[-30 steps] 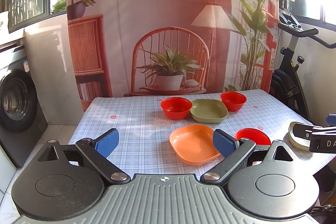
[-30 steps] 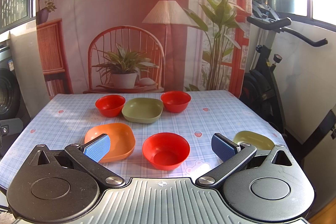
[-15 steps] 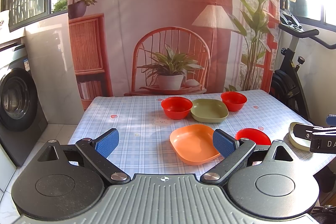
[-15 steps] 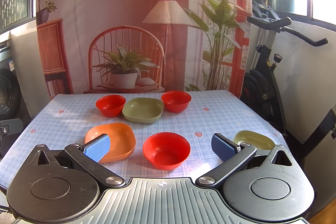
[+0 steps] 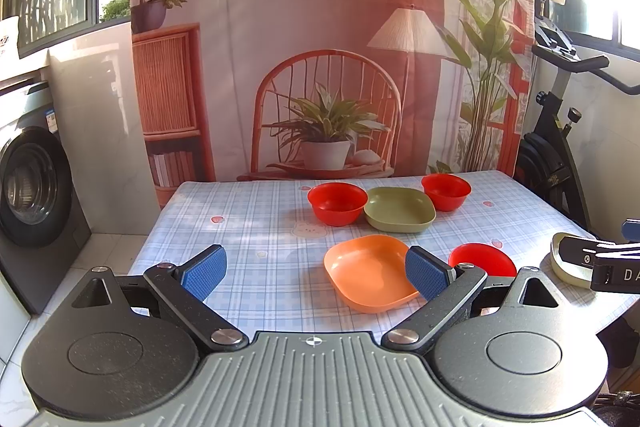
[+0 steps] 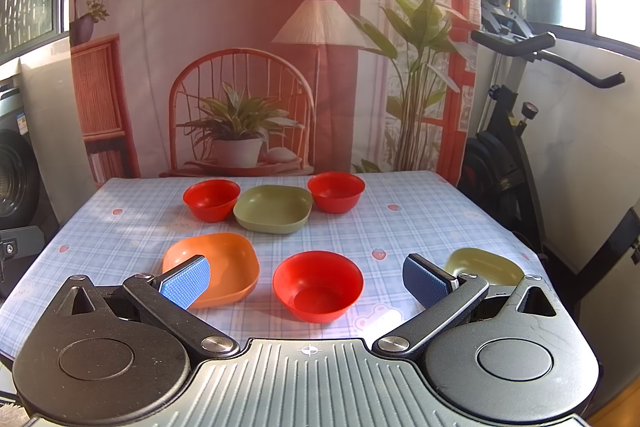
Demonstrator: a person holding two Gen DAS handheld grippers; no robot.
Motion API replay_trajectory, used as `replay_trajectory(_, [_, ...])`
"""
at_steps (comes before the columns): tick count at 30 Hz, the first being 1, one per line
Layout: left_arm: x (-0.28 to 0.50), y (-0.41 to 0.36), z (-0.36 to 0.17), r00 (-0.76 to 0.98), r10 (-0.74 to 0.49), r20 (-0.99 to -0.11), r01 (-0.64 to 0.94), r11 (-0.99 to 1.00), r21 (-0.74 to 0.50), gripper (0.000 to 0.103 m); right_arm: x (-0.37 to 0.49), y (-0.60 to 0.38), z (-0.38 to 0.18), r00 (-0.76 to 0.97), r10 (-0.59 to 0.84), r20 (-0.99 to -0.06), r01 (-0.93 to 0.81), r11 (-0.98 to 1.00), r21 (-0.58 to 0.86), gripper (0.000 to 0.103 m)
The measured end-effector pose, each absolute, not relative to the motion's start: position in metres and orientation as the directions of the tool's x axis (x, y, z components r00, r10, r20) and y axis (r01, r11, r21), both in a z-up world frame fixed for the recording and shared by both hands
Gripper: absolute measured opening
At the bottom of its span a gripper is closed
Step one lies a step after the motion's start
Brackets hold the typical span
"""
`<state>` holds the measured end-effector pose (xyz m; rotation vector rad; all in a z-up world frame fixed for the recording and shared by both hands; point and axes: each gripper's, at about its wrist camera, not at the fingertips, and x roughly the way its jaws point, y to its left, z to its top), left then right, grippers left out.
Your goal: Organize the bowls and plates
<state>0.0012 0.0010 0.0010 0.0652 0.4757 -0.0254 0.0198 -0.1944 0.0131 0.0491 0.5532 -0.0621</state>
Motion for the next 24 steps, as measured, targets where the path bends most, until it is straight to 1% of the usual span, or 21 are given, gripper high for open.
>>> replay_trajectory(24, [0.0010, 0.0035, -0.0002, 0.888, -0.011, -0.459, 0.039, 0.998, 0.052, 0.097, 0.0196, -0.1945, 0.0134, 0.849, -0.046, -0.526, 0.072, 0.997, 0.029, 0.103])
